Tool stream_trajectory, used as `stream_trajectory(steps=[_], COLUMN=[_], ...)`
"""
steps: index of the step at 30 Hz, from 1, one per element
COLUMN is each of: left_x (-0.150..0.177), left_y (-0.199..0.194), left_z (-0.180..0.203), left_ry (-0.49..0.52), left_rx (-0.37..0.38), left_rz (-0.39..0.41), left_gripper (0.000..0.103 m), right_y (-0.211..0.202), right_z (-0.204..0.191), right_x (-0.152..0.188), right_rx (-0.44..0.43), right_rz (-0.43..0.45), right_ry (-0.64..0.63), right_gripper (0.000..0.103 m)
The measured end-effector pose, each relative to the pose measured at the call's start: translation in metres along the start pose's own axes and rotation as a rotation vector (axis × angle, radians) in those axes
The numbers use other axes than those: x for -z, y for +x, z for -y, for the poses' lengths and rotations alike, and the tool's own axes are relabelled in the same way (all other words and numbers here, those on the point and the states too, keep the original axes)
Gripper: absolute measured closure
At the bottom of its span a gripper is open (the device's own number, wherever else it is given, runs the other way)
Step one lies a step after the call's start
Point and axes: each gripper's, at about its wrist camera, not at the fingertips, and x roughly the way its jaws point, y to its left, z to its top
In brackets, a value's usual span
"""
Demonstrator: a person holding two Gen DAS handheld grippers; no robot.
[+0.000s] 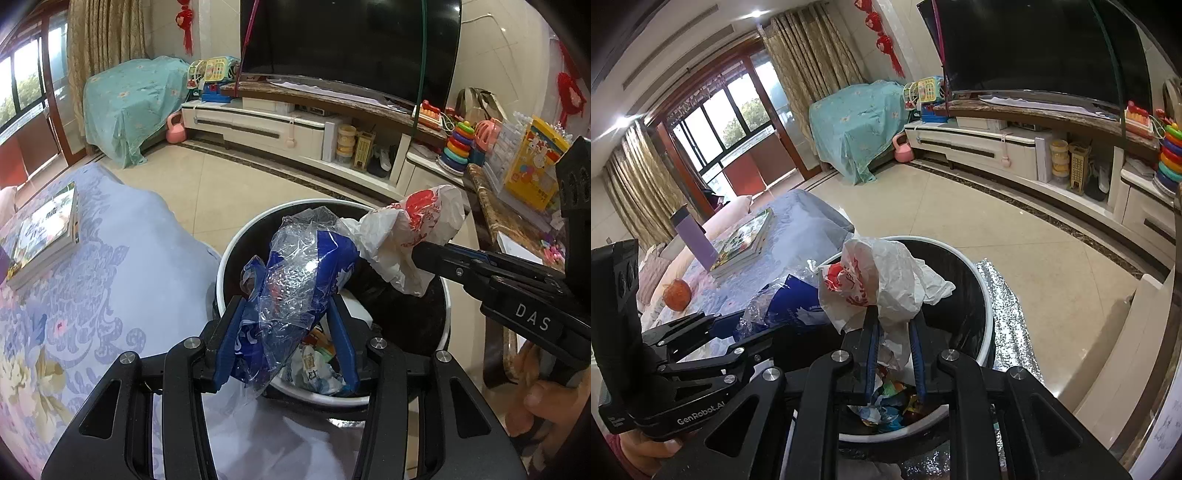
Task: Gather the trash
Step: 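Carry the blue bag with the left tool while the right tool carries the plastic bag over the bin, then open both tools over the bin to drop the blue bag and plastic bag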
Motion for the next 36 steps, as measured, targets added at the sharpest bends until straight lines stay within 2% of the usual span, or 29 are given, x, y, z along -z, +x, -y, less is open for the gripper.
stream_trajectory(steps=[36], left_x=[-0.003], left_y=[0.004], left_z=[0.001], left_ry=[0.025], left_rx=[-0.019], left_rz=[-0.021], left_gripper=[0.051], right_y=[0.007], right_z=[0.011], right_x=[-0.007], right_rx=[0.002], right_rz=[-0.030], right_ry=[0.028], right_gripper=[0.083])
